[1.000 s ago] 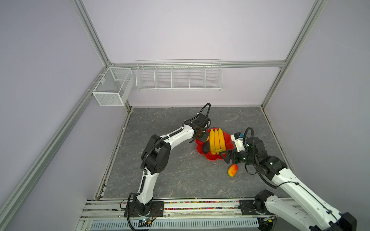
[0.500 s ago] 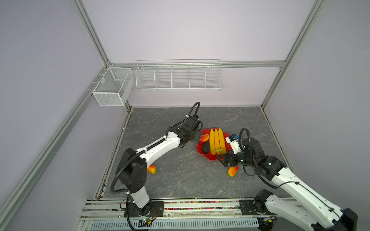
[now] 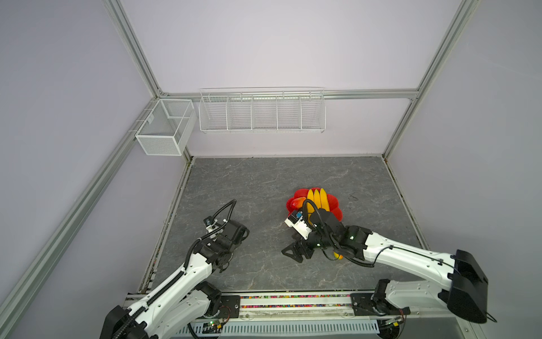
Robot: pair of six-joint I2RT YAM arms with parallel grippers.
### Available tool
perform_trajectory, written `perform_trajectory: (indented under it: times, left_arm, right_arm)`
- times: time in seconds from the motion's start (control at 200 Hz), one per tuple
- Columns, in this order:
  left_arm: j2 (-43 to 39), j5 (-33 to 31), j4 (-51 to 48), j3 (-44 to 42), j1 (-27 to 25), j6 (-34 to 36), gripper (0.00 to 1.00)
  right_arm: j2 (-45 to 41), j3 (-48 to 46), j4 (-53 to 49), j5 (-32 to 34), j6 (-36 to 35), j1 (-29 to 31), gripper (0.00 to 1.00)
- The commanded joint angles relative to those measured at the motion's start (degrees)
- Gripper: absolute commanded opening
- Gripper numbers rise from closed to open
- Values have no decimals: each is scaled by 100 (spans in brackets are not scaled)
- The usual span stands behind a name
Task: Place and organize the fake fruits in the fruit bowl
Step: 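Reach the left gripper to the mango nearest the robot and grasp it, then carry the mango into the red bowl with the left gripper and release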
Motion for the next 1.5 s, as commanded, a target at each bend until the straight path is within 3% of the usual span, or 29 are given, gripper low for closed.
perform_trajectory:
  times: [0.0, 0.35, 0.57, 0.67, 0.81, 1.0, 1.185, 1.339, 1.499]
  left_arm:
    - [49, 94, -99, -223, 200, -564, 73]
    - [328, 372, 524, -658, 623, -525, 72]
    - [653, 684, 1426, -857, 961, -12, 68]
    - [918, 846, 1712, -812, 974, 127, 62]
    - [1218, 1154, 2164, -765, 966, 252, 45]
    - [1363, 2168, 2842, -145, 869, 1220, 38]
    - [2182, 2805, 3329, 1106, 132, 2261, 37]
    - [3287, 3594, 3529, 2209, -330, 3066, 37]
    - [4242, 3806, 3253, 3176, -749, 3587, 37]
  right_arm:
    - [-7, 34, 301, -70, -85, 46, 88]
    - [44, 13, 267, 0, -73, 44, 88]
    - [46, 27, 184, 78, -25, -13, 88]
    - [-75, -58, 120, 79, 133, -247, 89]
    - [-584, -466, 47, -106, 533, -1038, 88]
    - [-1478, -704, -650, -165, 707, -1949, 89]
    - [-2320, -940, -1269, -57, 1052, -2682, 89]
    - [-2721, -1146, -1545, -17, 1329, -2895, 89]
    - [-3038, -1193, -1770, 97, 1418, -2909, 89]
